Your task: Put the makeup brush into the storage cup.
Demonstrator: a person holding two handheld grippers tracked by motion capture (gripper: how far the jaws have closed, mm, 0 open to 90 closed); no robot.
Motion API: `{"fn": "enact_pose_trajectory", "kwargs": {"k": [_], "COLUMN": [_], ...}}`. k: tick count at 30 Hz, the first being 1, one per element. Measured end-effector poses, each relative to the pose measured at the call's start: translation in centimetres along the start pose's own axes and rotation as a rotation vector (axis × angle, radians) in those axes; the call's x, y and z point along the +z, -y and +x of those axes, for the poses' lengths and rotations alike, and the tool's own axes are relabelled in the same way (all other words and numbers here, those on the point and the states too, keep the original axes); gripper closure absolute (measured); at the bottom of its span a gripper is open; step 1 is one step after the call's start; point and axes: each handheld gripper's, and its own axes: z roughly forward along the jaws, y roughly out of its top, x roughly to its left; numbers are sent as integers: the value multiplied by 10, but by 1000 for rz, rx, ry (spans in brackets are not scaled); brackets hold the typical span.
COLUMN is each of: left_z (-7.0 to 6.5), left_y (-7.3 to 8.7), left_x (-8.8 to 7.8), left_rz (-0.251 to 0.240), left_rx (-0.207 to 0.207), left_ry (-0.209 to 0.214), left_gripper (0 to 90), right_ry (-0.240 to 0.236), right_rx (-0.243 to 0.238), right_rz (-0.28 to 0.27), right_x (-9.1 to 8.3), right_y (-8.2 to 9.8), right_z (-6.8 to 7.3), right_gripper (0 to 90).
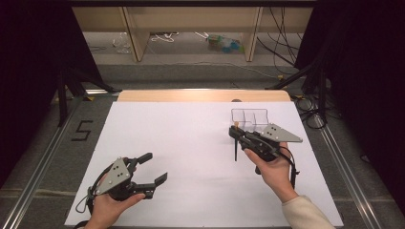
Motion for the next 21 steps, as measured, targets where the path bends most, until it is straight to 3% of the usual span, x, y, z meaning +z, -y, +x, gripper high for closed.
{"fn": "enact_pose_trajectory", "kwargs": {"k": [10,21], "left_z": [0,0], "left_y": [0,0], "left_x": [0,0], "left_rz": [-1,-2], "left_rx": [-1,1], "left_ry": [1,2], "left_gripper": [189,189], "right_ry": [29,42], "right_rx": [0,10], "right_rz": [-26,-15], "right_x": [-1,-3], "right_y": [-3,-5], "right_z": [-6,-11], "right_gripper": [841,842]}}
